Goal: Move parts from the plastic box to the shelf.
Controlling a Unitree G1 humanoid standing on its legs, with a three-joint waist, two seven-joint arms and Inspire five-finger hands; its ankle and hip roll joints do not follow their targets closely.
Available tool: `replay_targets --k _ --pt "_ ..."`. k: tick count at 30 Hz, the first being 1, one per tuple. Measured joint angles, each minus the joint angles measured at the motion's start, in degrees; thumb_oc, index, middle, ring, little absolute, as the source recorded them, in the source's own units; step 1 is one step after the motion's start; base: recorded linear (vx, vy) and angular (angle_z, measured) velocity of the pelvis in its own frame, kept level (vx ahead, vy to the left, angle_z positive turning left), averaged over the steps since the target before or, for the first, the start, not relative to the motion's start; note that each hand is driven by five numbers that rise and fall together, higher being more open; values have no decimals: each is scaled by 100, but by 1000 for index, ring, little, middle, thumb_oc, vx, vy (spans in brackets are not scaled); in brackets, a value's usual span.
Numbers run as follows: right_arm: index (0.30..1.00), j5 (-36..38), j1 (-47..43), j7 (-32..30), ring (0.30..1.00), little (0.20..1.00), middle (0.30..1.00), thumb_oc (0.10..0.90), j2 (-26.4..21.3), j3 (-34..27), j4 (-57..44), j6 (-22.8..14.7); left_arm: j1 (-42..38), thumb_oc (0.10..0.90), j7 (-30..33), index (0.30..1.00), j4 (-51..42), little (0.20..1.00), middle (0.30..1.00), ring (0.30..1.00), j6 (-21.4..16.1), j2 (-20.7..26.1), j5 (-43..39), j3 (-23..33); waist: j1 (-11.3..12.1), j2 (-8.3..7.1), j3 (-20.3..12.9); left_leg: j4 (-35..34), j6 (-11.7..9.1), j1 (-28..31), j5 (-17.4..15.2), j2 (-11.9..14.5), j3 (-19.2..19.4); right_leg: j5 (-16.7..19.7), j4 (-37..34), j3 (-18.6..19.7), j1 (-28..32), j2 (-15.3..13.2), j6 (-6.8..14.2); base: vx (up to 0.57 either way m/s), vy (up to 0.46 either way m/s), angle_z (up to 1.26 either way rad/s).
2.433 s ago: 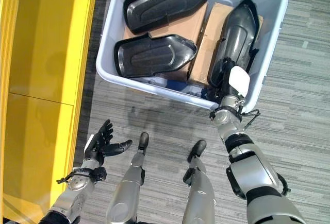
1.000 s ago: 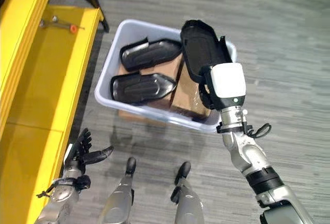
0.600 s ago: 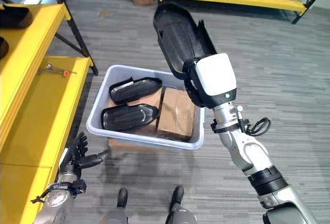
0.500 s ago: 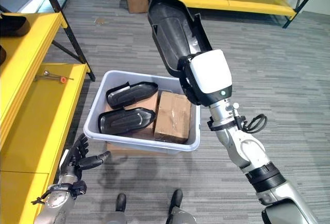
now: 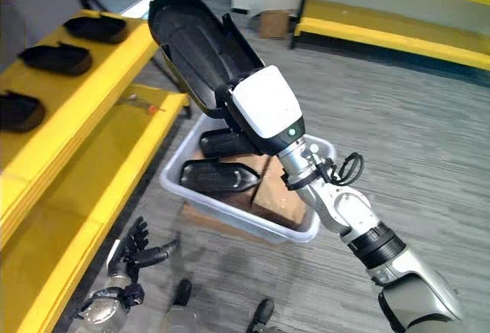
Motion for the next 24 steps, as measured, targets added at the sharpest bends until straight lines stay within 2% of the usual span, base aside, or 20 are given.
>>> replay_targets --k 1,2,3,4,5,7,8,9,10,11,13,16,19,20,24 --pt "300 -3 88 3 300 300 300 400 33 -20 2 68 19 900 34 1000 8 1000 1000 1000 -10 -9 -4 53 65 -42 14 346 -27 -48 -112 310 756 34 24 -229 47 -68 -15 -16 93 204" --pt "300 -3 195 -9 300 300 300 400 35 -72 -32 95 10 900 91 1000 62 1000 1000 1000 -3 17 -9 58 34 -76 25 659 -101 -65 -110 598 1377 64 11 -469 145 -167 37 25 151 129" --pt "300 -5 321 -9 300 300 300 400 3 -155 -87 84 23 900 116 1000 98 1000 1000 1000 0 50 -9 51 -118 -88 20 944 -239 -56 -17 936 2014 67 -69 -734 305 -228 71 54 194 129" --pt "300 -7 449 -7 300 300 300 400 -48 -202 -214 99 52 900 115 1000 103 1000 1000 1000 -2 51 -8 59 -93 -74 11 947 -393 93 83 1082 2068 49 -49 -835 385 -306 118 81 277 100" --pt "300 -6 550 -8 300 300 300 400 -18 -297 -308 96 96 900 114 1000 61 1000 1000 1000 -4 54 -9 73 -61 -74 11 895 -466 250 127 1159 2070 68 -41 -851 429 -355 188 94 306 55" --pt "300 -2 888 -8 300 300 300 400 217 -770 -550 58 153 900 100 1000 47 1000 1000 1000 -3 31 -7 85 -48 -33 -12 263 -585 643 208 922 1807 215 54 -879 501 -578 422 69 294 37" --pt "300 1 1036 -11 300 300 300 400 235 -944 -672 85 155 900 98 1000 46 1000 1000 1000 -2 -20 1 82 -64 66 -61 158 -437 733 345 717 1728 229 220 -902 504 -729 571 40 306 48" --pt "300 9 1203 -71 300 300 300 400 447 -1138 -685 143 85 900 96 1000 71 1000 1000 1000 7 37 3 116 -60 -120 -52 178 -672 754 353 443 1636 246 373 -882 500 -1009 632 34 306 81" --pt "300 112 1306 -69 300 300 300 400 568 -1193 -687 225 11 900 78 1000 7 1000 1000 1000 4 183 10 202 -35 -448 -66 369 -418 614 187 8 1482 319 434 -654 551 -1433 535 33 373 110" --pt "300 115 1293 -68 300 300 300 400 619 -1216 -688 208 -70 900 4 1000 -128 1000 1000 1000 -5 276 37 405 71 -605 -70 404 -258 562 82 -340 1354 503 495 -600 628 -1732 428 31 320 105" --pt "300 112 1250 -60 300 300 300 400 740 -1200 -687 157 -142 900 21 1000 -164 1000 1000 1000 -43 454 52 538 185 -653 -72 442 -156 523 17 -517 1195 643 586 -608 700 -1937 474 23 234 64" --pt "300 90 1151 3 300 300 300 400 906 -1159 -721 38 -60 900 36 1000 -173 1000 1000 1000 -40 715 60 763 453 -822 -83 466 -95 496 -27 -717 1114 728 551 -605 804 -2067 563 40 193 27" --pt "300 95 1090 66 300 300 300 400 990 -1147 -714 153 -20 900 20 1000 -180 1000 1000 1000 -38 688 226 745 507 -988 -101 552 -77 398 -40 -764 948 727 555 -688 912 -2079 565 39 94 26" --pt "300 95 1032 106 300 300 300 400 1065 -1140 -710 182 32 900 15 1000 -220 1000 1000 1000 -35 689 238 718 563 -1093 -111 577 -73 353 -43 -770 937 727 552 -732 905 -2082 565 33 76 16" --pt "300 116 459 290 300 300 300 400 1338 -667 -607 205 115 900 19 1000 -327 1000 1000 1000 -32 682 240 734 644 -1309 -114 816 -18 93 -175 -794 801 724 553 -868 899 -2093 570 33 61 14"
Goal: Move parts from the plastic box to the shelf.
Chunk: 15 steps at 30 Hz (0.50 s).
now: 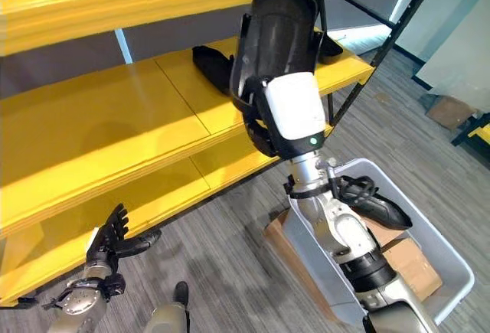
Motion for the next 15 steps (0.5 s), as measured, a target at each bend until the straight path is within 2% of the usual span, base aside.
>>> replay_targets --k 2,4,7,12,15 --pt "300 2 -91 20 300 300 300 400 32 152 7 -14 11 900 3 1000 -35 1000 1000 1000 0 1 0 14 139 -11 -3 73 1 -89 -31 -14 -48 -24 -5 -62 -9 -9 32 28 48 18" --pt "300 1 -101 17 300 300 300 400 187 163 89 26 77 900 7 1000 -69 1000 1000 1000 -9 -2 1 164 259 -58 1 177 3 -272 -43 -65 -146 -144 -9 -121 -13 -36 187 20 51 26" --pt "300 1 -137 11 300 300 300 400 217 156 287 94 229 900 69 1000 -58 1000 1000 1000 -8 -3 0 380 268 -86 1 374 6 -564 -50 -130 -279 -327 -57 -268 -43 -53 398 17 53 21" --pt "300 6 -134 298 300 300 300 400 199 248 606 105 245 900 149 1000 -40 1000 1000 1000 -5 -6 25 428 366 -103 3 552 24 -835 -60 -177 -401 -426 -29 -384 -103 -71 441 21 35 15" --pt "300 5 -135 403 300 300 300 400 237 407 605 -94 215 900 230 1000 -52 1000 1000 1000 -6 -8 27 440 404 -104 3 545 42 -847 -52 -231 -438 -407 29 -439 -110 -127 433 9 44 15"
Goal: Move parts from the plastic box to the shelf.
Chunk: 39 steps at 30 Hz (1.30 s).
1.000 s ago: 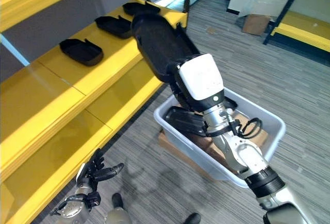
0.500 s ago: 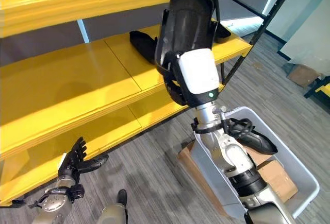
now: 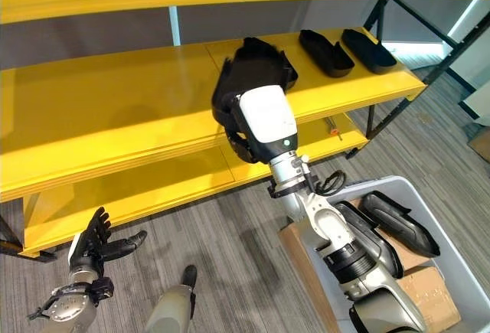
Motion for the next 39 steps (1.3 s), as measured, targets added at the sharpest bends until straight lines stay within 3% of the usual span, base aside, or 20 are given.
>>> replay_targets --k 6,9,18,25,31,34,37,38,39 --pt "300 35 1 0 300 300 300 400 212 109 -4 -126 25 900 8 1000 -5 1000 1000 1000 0 -34 -2 7 -29 2 0 -189 11 248 43 46 143 50 85 80 17 -60 31 -5 1 -12" --pt "300 55 8 -1 300 300 300 400 209 108 -7 -105 25 900 -7 1000 -14 1000 1000 1000 0 -84 -2 -39 -182 25 3 -319 -21 329 109 97 172 50 98 78 4 -33 33 -12 -15 -10" --pt "300 55 38 3 300 300 300 400 138 141 -7 -42 22 900 -11 1000 -14 1000 1000 1000 0 -94 -3 -61 -257 40 0 -539 -87 503 197 133 237 50 95 81 6 23 33 -8 -8 -5" --pt "300 54 -518 131 300 300 300 400 103 619 204 -78 3 900 -13 1000 -9 1000 1000 1000 -1 -93 -3 -69 -137 37 1 -619 -111 573 272 131 158 52 79 14 118 78 32 -3 4 6" --pt "300 45 -685 187 300 300 300 400 103 700 243 -94 5 900 -18 1000 18 1000 1000 1000 -2 -92 -12 -105 49 20 7 -223 -50 306 -3 84 66 113 76 24 106 44 -46 23 109 9" --pt "300 1 -684 229 300 300 300 400 105 739 257 -64 -3 900 -23 1000 52 1000 1000 1000 -1 -86 -13 -101 62 10 8 202 100 113 -292 -38 21 350 188 115 122 -114 -156 49 177 17" --pt "300 -2 -684 294 300 300 300 400 93 831 298 -12 -115 900 -23 1000 55 1000 1000 1000 -3 -30 -13 -104 16 0 7 286 302 51 -406 -281 -97 935 410 718 28 -322 -372 99 192 35" --pt "300 -2 -683 337 300 300 300 400 92 858 297 -34 -143 900 -22 1000 55 1000 1000 1000 -3 20 -13 -104 -5 0 7 281 391 51 -423 -367 -141 1177 564 1085 -77 -392 -385 103 211 43" --pt "300 -2 -678 400 300 300 300 400 72 859 298 -59 -206 900 -22 1000 66 1000 1000 1000 -3 65 -15 -104 -97 24 20 213 571 83 -335 -484 -325 1308 960 1758 -297 -454 -350 100 190 71"
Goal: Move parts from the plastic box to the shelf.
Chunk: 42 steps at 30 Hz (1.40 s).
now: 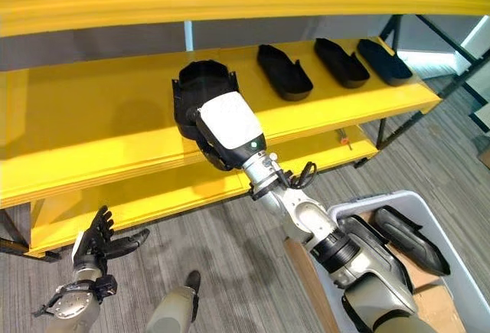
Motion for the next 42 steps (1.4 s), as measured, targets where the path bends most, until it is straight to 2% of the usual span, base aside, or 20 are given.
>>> replay_targets --k 1,2,3,4,6,7,9,10,12,14,16,17,18,19,22,26,35,40,42 --pt "300 3 29 41 300 300 300 400 -47 -1 1 -6 -109 900 5 1000 26 1000 1000 1000 -1 82 -9 -36 -140 20 13 -186 134 71 131 -108 -245 -449 607 852 -309 145 298 94 185 94" --pt "300 3 63 90 300 300 300 400 -183 -1 3 -48 -298 900 7 1000 128 1000 1000 1000 -6 124 -24 -95 -228 121 79 -463 234 251 289 -119 -491 -1487 1093 1640 -678 669 418 134 132 92" --pt "300 0 114 96 300 300 300 400 -347 1 -1 -138 -466 900 8 1000 269 1000 1000 1000 -11 99 -25 -168 -284 278 180 -628 296 423 341 -95 -622 -2111 1279 2069 -980 1164 345 110 72 68" --pt "300 3 192 107 300 300 300 400 -370 3 -1 -172 -460 900 7 1000 293 1000 1000 1000 -8 97 -25 -199 -350 350 224 -739 340 576 374 -90 -618 -2397 1219 2139 -1204 1436 339 77 -17 40" --pt "300 41 422 109 300 300 300 400 -373 -5 -6 -181 -331 900 -15 1000 241 1000 1000 1000 -10 68 -22 -362 -504 427 269 -797 318 835 285 -236 -506 -2355 790 1553 -1632 1500 202 80 -80 29" --pt "300 53 440 108 300 300 300 400 -401 -6 -14 -209 -283 900 -31 1000 179 1000 1000 1000 -31 32 -21 -428 -626 498 286 -762 355 856 246 -262 -518 -2281 548 1445 -1847 1518 124 90 -105 50" --pt "300 61 437 106 300 300 300 400 -497 -30 -52 -215 -358 900 -126 1000 193 1000 1000 1000 -73 -72 -20 -552 -815 640 349 -781 366 844 243 -249 -649 -2003 -120 1790 -2219 1660 282 80 -89 65" --pt "300 60 456 108 300 300 300 400 -546 -31 -51 -212 -374 900 -163 1000 197 1000 1000 1000 -69 -95 -17 -656 -881 653 367 -790 367 849 259 -266 -742 -1758 -628 1957 -2247 1647 309 98 -104 60" --pt "300 55 483 107 300 300 300 400 -569 -74 -53 -200 -341 900 -215 1000 196 1000 1000 1000 -68 -160 -18 -680 -946 638 365 -829 278 917 241 -332 -1007 -1588 -923 2106 -2089 1660 378 125 -134 66" --pt "300 55 528 107 300 300 300 400 -564 -195 -54 -187 -344 900 -229 1000 195 1000 1000 1000 -67 -160 -18 -675 -889 583 357 -1023 152 1036 321 -367 -1124 -1437 -985 2004 -1879 1669 299 95 -109 51" --pt "300 58 574 105 300 300 300 400 -579 -296 -46 -125 -313 900 -225 1000 190 1000 1000 1000 -68 -148 -19 -651 -843 494 357 -1169 66 1190 381 -473 -1346 -1192 -1314 1732 -1227 1677 281 96 -127 57" --pt "300 58 573 105 300 300 300 400 -572 -299 -29 -110 -269 900 -224 1000 188 1000 1000 1000 -68 -133 -19 -587 -801 393 337 -1175 5 1223 358 -557 -1399 -951 -1377 1711 -890 1702 221 99 -134 41" --pt "300 58 526 103 300 300 300 400 -573 -299 -29 -126 -222 900 -214 1000 172 1000 1000 1000 -73 -141 -20 -481 -688 333 330 -1162 -78 1206 304 -564 -1399 -1078 -1644 1629 -722 1777 181 107 -138 23" --pt "300 62 507 104 300 300 300 400 -570 -298 -25 -124 -174 900 -213 1000 171 1000 1000 1000 -73 -152 -20 -435 -676 378 333 -1148 -146 1179 300 -467 -1424 -1053 -1730 1572 -673 1877 146 115 -169 16" --pt "300 125 532 109 300 300 300 400 -671 -293 -12 -132 -67 900 -220 1000 177 1000 1000 1000 -69 -153 -17 -380 -689 376 329 -1268 -345 1380 294 -181 -1529 -1128 -1830 1409 -392 2152 35 91 -144 25" --pt "300 227 531 109 300 300 300 400 -679 -489 -13 -160 -134 900 -221 1000 160 1000 1000 1000 -69 -158 6 -395 -691 336 319 -1435 -452 1417 272 -15 -1650 -1334 -1867 1293 -346 2324 -114 49 -70 15" --pt "300 227 532 109 300 300 300 400 -679 -489 -15 -174 -47 900 -217 1000 16 1000 1000 1000 -64 -165 4 -402 -647 335 318 -1546 -608 1365 306 186 -1761 -1423 -1870 1200 -388 2517 -220 45 -81 6" --pt "300 228 503 109 300 300 300 400 -677 -467 -16 -211 -3 900 -212 1000 -31 1000 1000 1000 -56 -165 4 -419 -497 336 317 -1613 -714 1259 383 257 -2001 -1498 -1873 994 -410 2614 -252 15 -107 20" --pt "300 230 466 108 300 300 300 400 -675 -464 -16 -214 -38 900 -208 1000 -36 1000 1000 1000 -56 -159 4 -443 -504 337 317 -1617 -752 1171 407 269 -2127 -1518 -1873 860 -436 2642 -274 13 -128 33"
